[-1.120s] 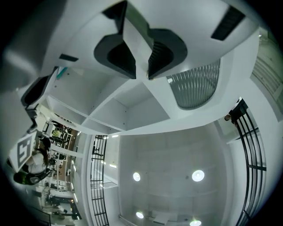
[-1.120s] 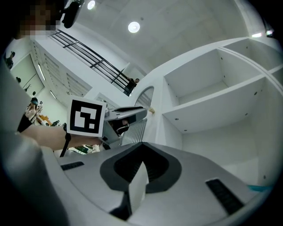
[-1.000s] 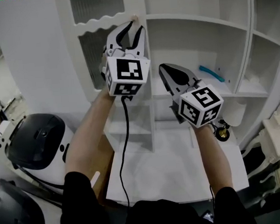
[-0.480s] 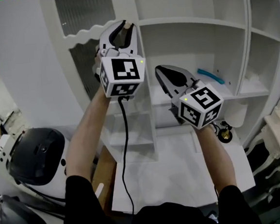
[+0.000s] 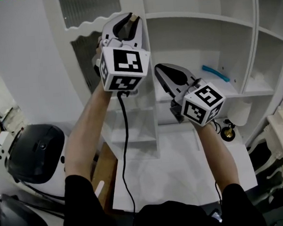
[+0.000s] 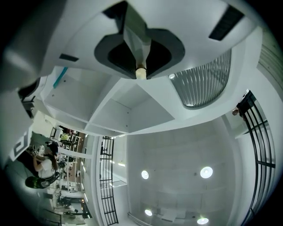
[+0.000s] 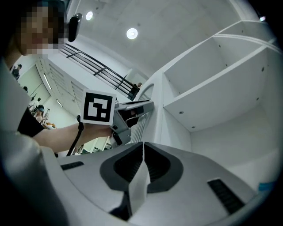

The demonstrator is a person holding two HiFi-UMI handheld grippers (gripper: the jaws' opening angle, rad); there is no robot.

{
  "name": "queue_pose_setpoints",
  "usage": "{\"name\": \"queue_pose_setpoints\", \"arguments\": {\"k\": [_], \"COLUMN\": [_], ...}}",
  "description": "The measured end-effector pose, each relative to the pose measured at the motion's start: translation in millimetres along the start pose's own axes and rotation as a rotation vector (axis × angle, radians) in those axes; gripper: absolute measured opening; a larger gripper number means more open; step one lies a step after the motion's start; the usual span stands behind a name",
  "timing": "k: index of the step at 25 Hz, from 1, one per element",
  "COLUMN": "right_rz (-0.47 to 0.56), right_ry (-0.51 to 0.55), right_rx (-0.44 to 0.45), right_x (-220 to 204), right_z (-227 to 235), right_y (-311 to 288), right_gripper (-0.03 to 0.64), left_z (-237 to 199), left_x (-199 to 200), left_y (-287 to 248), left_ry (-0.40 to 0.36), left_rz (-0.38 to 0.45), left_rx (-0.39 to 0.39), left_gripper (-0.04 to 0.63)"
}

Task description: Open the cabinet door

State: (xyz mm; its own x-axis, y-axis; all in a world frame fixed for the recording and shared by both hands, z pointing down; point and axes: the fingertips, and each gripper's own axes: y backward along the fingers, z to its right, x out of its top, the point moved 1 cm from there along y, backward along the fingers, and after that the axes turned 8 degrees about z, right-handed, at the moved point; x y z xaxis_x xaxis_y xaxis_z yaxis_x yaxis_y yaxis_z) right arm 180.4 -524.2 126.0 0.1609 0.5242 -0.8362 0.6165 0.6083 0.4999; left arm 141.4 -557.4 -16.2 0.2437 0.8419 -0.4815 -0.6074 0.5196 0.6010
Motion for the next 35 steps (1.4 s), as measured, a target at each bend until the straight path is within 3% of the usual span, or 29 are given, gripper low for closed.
{"name": "queue_pose_setpoints", "arguments": {"k": [6,9,14,20,22,25,35], "right_rz": [-0.009,-0.031,-0.076,-0.135,-0.127,-0.108,-0.124], "right_ry": [0.019,0.017,0.010,0.025,-0.017,-0.092,-0.120], "right_rx": [0.014,0.029,0.020,0.049,0.043,0.034,0.027], "right_x": [1.9,-0.4,-11.6,-28.8,-30.4,-25.6,-11.3], "right_z": [-1.3,-1.8,2.6,-11.2,-15.4,-18.9,-51.8], "right_y": [-7.6,-8.3,-9.1,-11.1,-9.4,-5.5,4.1], "right_gripper": [0.011,0.109,0.129,0.130,0.130,0.115,0.097], "left_z": [-1.1,-0.7,-1.8,-3.7,-3.2,-4.4,-15.2], "left_x": [4.4,9.1,16.9,24.5,27.1,33.0,52.2], "left_y": [3.7,7.6,15.6,22.2,25.3,30.0,59.6], "left_ry": [0.048,0.062,0.090,0.142,0.153,0.155,0.147], "left_rz": [0.014,0.021,0.030,0.053,0.054,0.063,0.019], "left_rx": [-0.005,-0.005,-0.005,-0.021,-0.014,-0.004,0.046], "left_gripper": [0.080,0.078,0.078,0.078,0.078,0.078,0.080]}}
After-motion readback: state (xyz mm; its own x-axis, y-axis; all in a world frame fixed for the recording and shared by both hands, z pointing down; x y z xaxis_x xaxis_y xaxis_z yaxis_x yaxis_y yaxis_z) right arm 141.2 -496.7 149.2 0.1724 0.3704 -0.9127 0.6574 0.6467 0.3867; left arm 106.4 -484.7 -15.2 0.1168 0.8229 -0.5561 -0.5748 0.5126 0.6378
